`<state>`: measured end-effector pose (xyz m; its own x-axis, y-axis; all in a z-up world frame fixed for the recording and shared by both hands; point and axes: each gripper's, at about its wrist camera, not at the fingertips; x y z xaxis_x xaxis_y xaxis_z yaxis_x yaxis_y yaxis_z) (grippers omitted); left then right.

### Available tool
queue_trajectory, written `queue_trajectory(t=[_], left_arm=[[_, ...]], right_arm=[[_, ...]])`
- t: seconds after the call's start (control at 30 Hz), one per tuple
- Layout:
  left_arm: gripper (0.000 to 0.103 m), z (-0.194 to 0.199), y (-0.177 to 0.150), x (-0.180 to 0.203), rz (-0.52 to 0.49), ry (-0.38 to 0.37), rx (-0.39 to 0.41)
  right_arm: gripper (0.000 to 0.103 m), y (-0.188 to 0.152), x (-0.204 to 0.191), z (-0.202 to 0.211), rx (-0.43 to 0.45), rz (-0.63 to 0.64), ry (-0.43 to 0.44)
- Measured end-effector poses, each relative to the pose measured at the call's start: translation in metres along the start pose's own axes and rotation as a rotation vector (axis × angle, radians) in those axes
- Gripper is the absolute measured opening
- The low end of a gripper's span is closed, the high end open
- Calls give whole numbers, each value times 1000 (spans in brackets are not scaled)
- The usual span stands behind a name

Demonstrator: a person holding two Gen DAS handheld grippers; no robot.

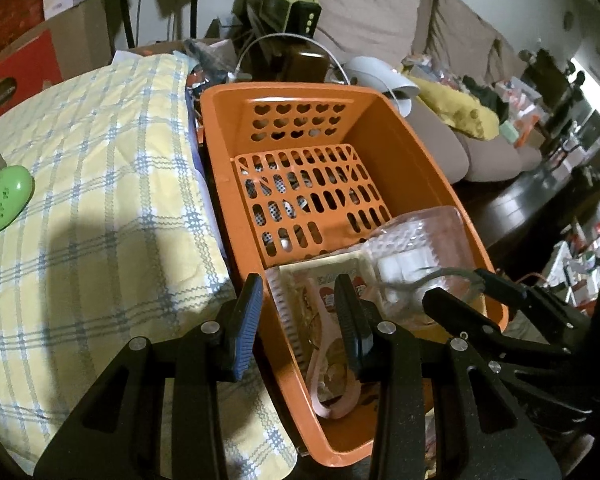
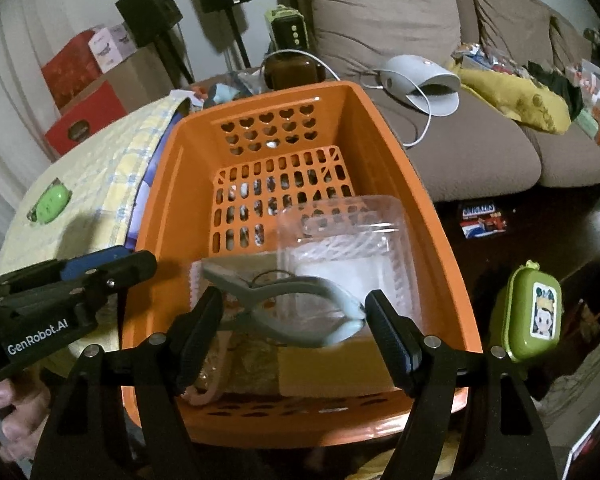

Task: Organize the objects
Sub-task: 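Open the left gripper to release the pink clip while the right releases the grey clip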

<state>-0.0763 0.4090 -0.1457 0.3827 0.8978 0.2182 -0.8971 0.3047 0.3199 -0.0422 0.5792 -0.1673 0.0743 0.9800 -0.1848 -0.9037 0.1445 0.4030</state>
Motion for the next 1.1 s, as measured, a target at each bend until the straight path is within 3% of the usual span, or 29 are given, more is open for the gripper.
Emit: queue_trajectory(t=[0.63,0.77,0.9,0.97,1.1], left_arm=[[34,13,-4,6,-9,-7,25],[34,19,-3,-1,4,-8,40],[34,21,-1,-12,25,0,45],[33,22,-1,-16,36,-3,44],[33,22,-2,-20,36,0,41]], right_arm=[[76,3,17,22,108,-94,-40],[57,3,19,18,90,-88,-8],[26,2,14,12,45,-52,14],[19,1,9,5,7,-29,50],[14,-3,-8,-17,-104,20,73]])
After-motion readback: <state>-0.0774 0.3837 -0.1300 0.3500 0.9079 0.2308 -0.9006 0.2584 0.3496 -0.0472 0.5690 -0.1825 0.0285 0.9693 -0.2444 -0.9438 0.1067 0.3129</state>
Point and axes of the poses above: each gripper's, at about its wrist camera, not at the fingertips, and z roughly against the way its jaws point, x to its right, y to its top, and after that the axes turned 11 degrees about -x, right-handed
